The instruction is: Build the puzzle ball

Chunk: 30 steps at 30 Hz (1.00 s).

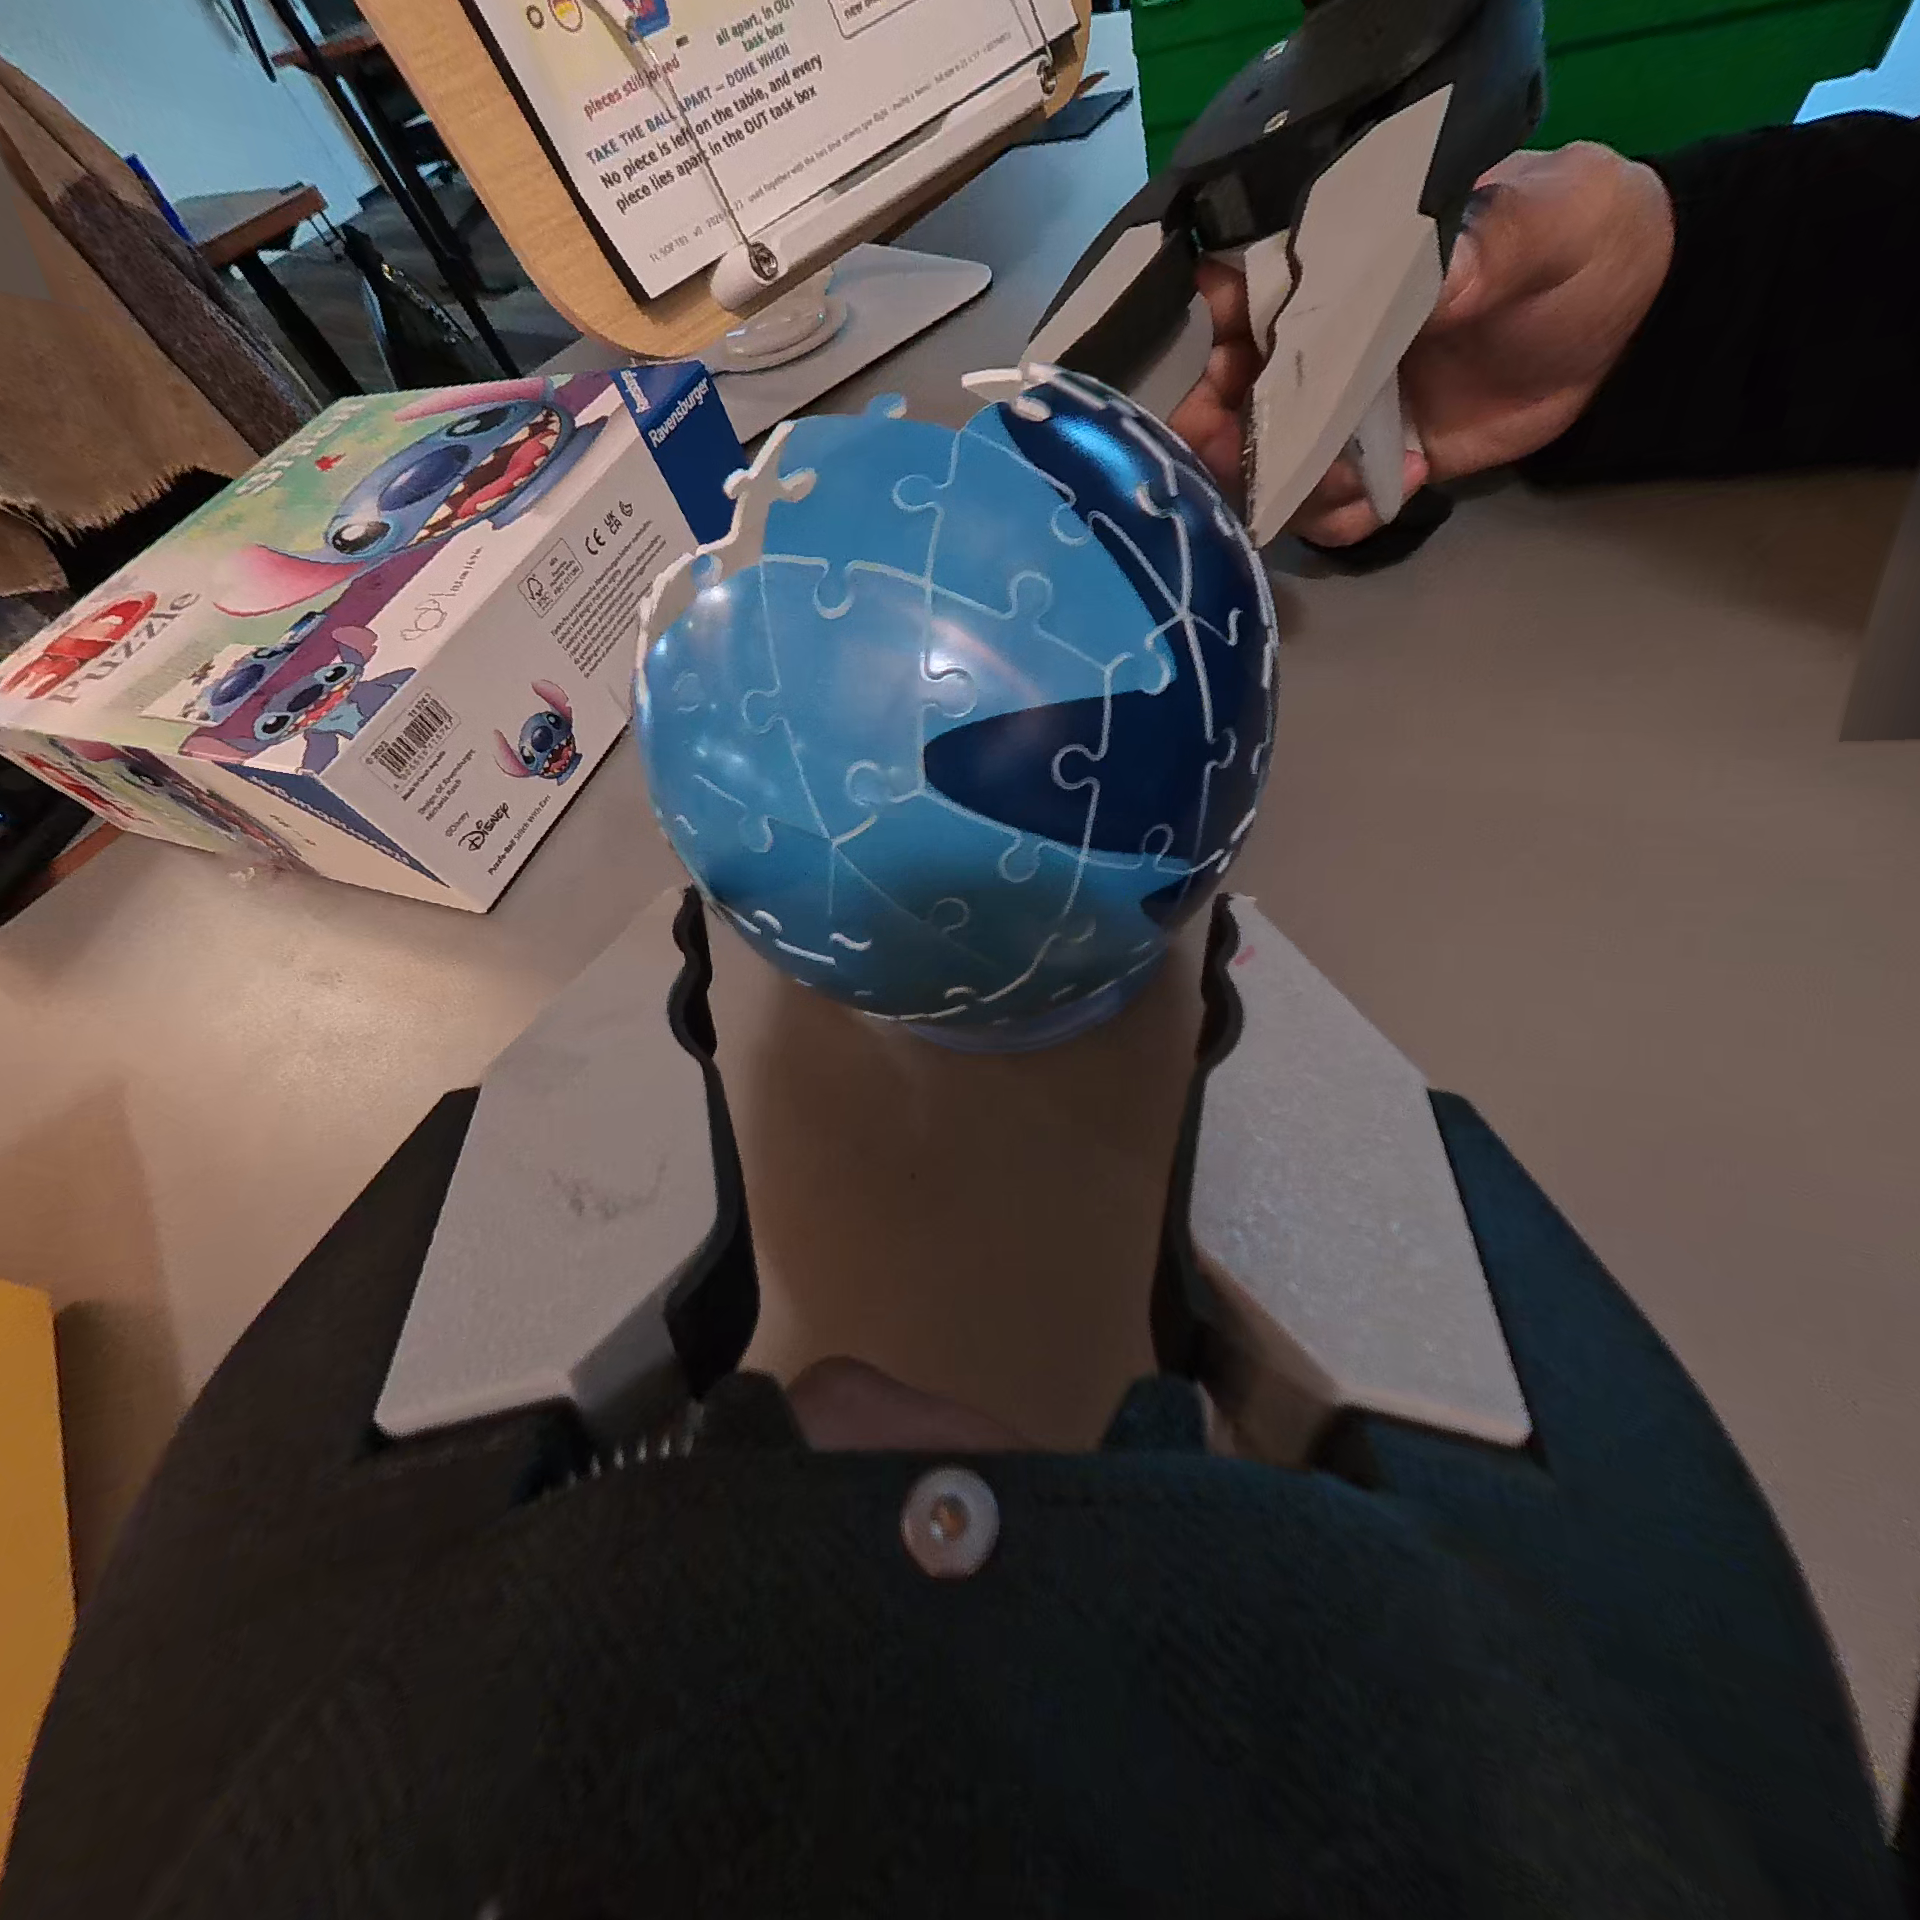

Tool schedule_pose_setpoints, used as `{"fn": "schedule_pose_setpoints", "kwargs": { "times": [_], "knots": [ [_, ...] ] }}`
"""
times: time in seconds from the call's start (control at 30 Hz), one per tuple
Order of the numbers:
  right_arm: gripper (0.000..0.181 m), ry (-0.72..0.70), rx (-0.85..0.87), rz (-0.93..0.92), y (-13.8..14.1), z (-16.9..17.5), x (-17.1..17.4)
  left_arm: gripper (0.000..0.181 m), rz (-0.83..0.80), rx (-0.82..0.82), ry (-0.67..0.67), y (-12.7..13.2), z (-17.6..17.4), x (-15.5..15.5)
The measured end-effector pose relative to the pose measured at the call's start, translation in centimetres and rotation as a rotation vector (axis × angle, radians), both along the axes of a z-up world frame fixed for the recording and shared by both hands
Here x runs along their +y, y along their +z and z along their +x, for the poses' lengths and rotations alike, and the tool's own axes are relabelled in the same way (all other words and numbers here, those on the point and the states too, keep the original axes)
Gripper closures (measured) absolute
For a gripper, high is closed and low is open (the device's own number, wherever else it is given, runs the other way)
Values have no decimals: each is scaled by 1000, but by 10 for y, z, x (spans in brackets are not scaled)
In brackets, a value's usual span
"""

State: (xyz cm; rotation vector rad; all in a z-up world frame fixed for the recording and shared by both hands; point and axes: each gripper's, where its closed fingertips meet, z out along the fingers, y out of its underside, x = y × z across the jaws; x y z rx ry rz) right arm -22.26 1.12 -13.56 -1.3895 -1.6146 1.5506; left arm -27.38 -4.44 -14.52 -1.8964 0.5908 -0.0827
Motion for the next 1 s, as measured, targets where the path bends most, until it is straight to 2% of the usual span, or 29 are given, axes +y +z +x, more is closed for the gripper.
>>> {"fn": "schedule_pose_setpoints", "kwargs": {
  "times": [0.13,0.3,0.43,0.57,0.87,0.93,1.0],
  "knots": [
    [90,-1,14,16,2,2,-1,86,6,-16,-13,1,-3,2],
    [68,1,19,90,5,5,-15,74,-63,-60,-93,-4,2,7],
    [63,-18,27,169,5,1,-24,73,-79,-65,-108,-6,3,12],
    [75,-97,-6,245,-4,-5,-9,75,-65,-36,-97,-7,5,6],
    [71,-127,-26,283,-9,5,14,74,-44,-15,-79,-9,17,-26],
    [71,-140,-30,273,-10,5,19,81,-11,6,-100,-3,22,-35],
    [72,-154,-39,268,-11,6,24,83,60,36,-66,11,16,-35]
  ]
}}
